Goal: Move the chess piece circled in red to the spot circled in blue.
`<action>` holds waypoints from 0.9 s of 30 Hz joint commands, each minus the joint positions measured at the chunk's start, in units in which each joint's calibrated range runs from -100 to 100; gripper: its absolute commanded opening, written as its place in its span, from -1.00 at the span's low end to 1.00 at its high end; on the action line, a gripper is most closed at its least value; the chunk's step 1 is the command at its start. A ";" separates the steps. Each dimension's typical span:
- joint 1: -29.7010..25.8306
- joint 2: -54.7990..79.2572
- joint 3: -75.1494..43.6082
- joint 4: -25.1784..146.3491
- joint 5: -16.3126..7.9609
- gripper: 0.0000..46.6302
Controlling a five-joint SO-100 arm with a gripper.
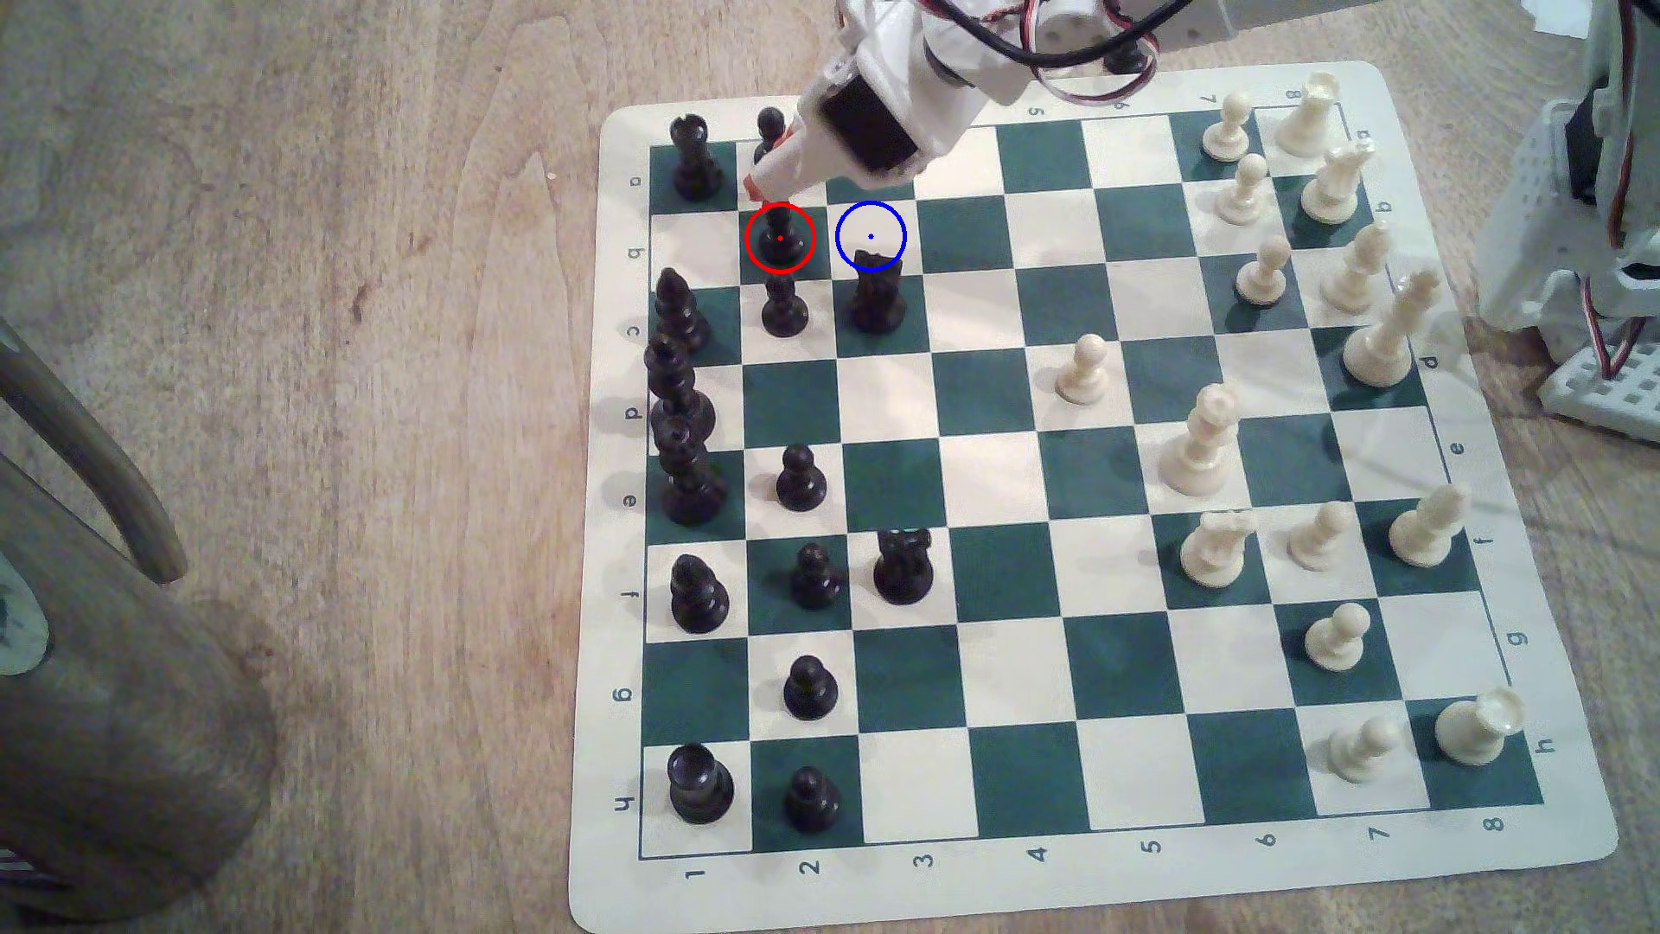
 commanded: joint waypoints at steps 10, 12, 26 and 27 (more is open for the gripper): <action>-0.90 0.98 -4.44 -2.36 -0.39 -0.53; -0.90 1.06 -4.53 -2.36 -0.39 -0.53; -0.51 2.33 -4.26 -3.84 -0.20 -0.47; -0.19 2.76 -4.53 -4.33 -0.15 -0.45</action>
